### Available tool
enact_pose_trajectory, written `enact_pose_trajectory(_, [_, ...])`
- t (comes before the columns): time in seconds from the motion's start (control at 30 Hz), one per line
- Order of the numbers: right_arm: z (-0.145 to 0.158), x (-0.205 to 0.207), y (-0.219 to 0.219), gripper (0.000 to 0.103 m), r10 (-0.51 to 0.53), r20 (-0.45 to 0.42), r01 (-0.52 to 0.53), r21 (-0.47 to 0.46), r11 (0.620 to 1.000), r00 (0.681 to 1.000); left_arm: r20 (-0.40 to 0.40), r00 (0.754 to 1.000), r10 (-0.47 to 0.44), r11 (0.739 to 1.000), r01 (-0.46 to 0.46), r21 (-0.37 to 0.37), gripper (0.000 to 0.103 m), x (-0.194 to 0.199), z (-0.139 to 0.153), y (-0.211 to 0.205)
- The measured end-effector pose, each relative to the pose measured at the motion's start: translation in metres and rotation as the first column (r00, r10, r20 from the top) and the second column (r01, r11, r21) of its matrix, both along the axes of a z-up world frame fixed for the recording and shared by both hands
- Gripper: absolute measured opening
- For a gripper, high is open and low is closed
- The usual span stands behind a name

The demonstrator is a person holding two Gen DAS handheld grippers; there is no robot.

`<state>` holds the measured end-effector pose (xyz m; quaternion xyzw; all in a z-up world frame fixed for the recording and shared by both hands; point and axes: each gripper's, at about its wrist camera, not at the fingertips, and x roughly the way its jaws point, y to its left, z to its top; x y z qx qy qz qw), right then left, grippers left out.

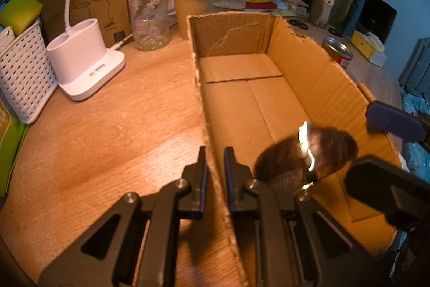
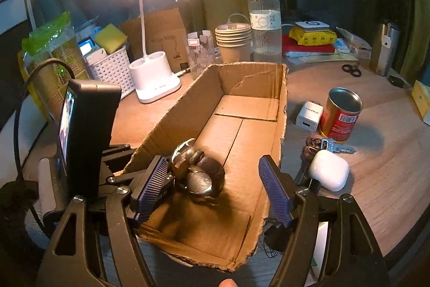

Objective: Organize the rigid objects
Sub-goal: 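Lower the wristwatch into the box and open the right gripper, then move the right gripper to the white pill bottle and close on it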

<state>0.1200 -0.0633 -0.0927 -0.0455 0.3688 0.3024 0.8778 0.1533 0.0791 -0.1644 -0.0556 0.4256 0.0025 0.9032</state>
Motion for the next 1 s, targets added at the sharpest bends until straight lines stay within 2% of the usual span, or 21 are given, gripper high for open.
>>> enact_pose_trajectory(0.63, [0.017,-0.007,-0.026,0.074,-0.062,0.061,0.061,0.023,0.998,0.996,0.000,1.000,0.000,1.000,0.000,0.002,0.013,0.000,0.000,-0.001])
enact_pose_trajectory(1.0, [0.027,-0.014,-0.065,0.074,-0.152,0.099,0.150,0.022,0.988,0.983,0.000,1.000,0.001,1.000,-0.001,0.003,0.013,-0.001,0.000,-0.001])
